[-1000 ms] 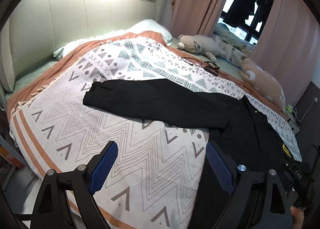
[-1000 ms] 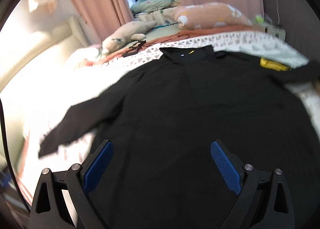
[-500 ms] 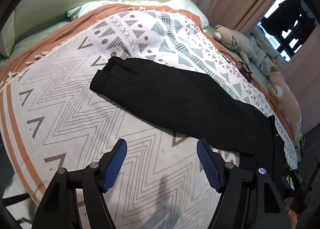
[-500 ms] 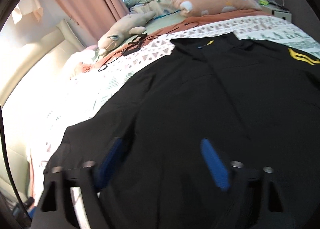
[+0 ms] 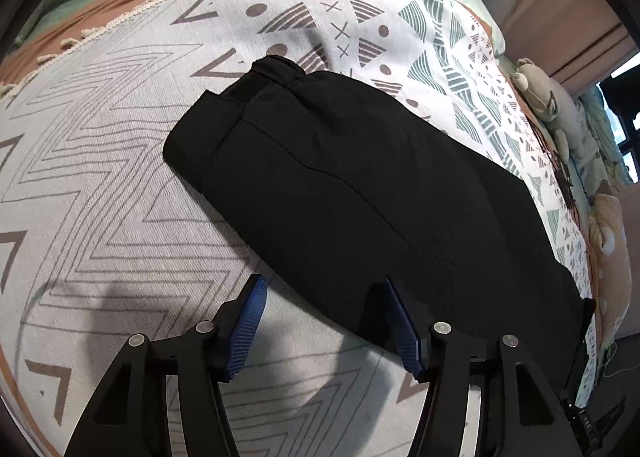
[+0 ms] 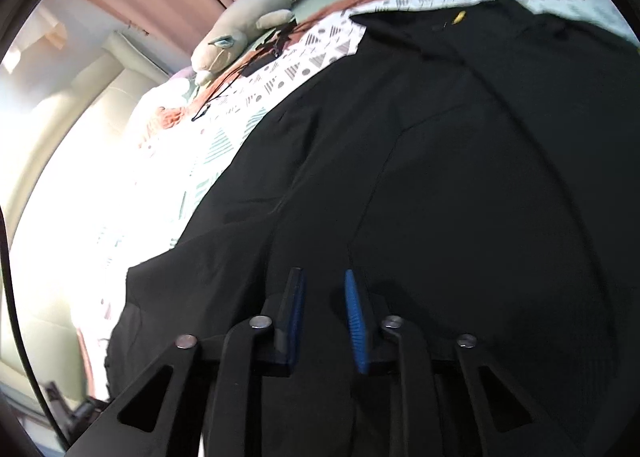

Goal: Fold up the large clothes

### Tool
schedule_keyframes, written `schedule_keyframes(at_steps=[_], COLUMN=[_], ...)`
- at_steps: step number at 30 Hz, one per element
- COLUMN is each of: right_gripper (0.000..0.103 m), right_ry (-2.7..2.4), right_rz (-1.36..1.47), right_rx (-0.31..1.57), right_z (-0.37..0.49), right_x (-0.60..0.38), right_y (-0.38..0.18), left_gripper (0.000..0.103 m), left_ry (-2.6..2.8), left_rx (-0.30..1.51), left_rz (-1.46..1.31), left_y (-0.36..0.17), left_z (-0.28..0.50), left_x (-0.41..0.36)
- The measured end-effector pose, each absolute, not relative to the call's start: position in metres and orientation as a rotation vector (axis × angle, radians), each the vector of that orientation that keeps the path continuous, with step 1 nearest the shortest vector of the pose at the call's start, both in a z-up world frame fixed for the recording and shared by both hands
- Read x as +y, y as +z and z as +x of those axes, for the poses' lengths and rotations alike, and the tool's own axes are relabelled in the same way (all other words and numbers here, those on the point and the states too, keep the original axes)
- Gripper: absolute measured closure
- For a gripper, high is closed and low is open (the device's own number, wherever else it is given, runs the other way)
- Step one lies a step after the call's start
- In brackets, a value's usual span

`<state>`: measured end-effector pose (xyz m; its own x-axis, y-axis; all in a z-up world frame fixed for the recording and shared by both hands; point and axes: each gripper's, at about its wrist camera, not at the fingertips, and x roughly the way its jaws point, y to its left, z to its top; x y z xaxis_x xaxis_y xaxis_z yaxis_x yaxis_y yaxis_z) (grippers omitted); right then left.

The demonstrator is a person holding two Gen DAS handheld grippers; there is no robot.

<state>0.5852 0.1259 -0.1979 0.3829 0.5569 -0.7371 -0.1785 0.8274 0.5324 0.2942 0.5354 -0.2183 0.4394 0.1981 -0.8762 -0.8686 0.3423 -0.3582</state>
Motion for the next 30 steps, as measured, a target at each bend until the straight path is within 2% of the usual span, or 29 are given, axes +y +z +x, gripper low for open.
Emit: schedule_keyframes(at_steps=[1, 3, 4, 11, 13, 19, 20, 22, 24, 26, 30], right_gripper=[0.088, 0.089, 0.089, 0.095, 0.095, 0.094, 0.091, 0.079, 0.060, 0.055, 0.055], right_ry=[0.498, 0.537, 0.550, 0.622, 0.620, 0.634, 0.629, 0.602, 0.602, 0.566, 0.530], right_rz=[0.410, 0.434, 0.438, 0.496, 0.513, 0.415, 0.390, 0.392, 0.398, 0.347, 0.365], right_rx=[1.089, 1.094, 1.098, 1.178, 1.195, 1.075, 1.058, 1.039, 0.998, 0.966, 0.915], right_z=[0.587, 0.588, 0.588, 0.596, 0.595, 0.583, 0.578, 0.569, 0.556, 0.549, 0.541], right_x=[0.129, 0.137, 0.141, 0.157, 0.151, 0.121, 0.115, 0.095, 0.075, 0.064, 0.029], right_y=[-0.200, -0.204, -0.207, -0.234, -0.225, -0.171, -0.165, -0.149, -0.135, -0.123, -0.103], left_gripper=[0.046, 0.072, 0.099, 0.101, 0.101, 0.101, 0.101, 0.101, 0.101, 0.102, 0.102], left_ry=[0.825, 0.863, 0.870, 0.785, 0.748, 0.641, 0.625, 0.597, 0.561, 0.516, 0.435], left_rx=[0.835, 0.820, 0.790, 0.708, 0.668, 0.604, 0.593, 0.570, 0.542, 0.516, 0.494], left_rz=[-0.963, -0.957, -0.956, -0.853, -0.827, -0.671, -0.646, -0.623, -0.618, -0.598, -0.527], left_y=[-0.219, -0.218, -0.215, -0.162, -0.137, -0.051, -0.037, -0.015, 0.005, 0.027, 0.061], left_z=[0.295, 0.293, 0.290, 0.295, 0.298, 0.332, 0.338, 0.351, 0.360, 0.370, 0.392], left_x=[0.539, 0.546, 0.548, 0.541, 0.536, 0.498, 0.491, 0.479, 0.467, 0.450, 0.407])
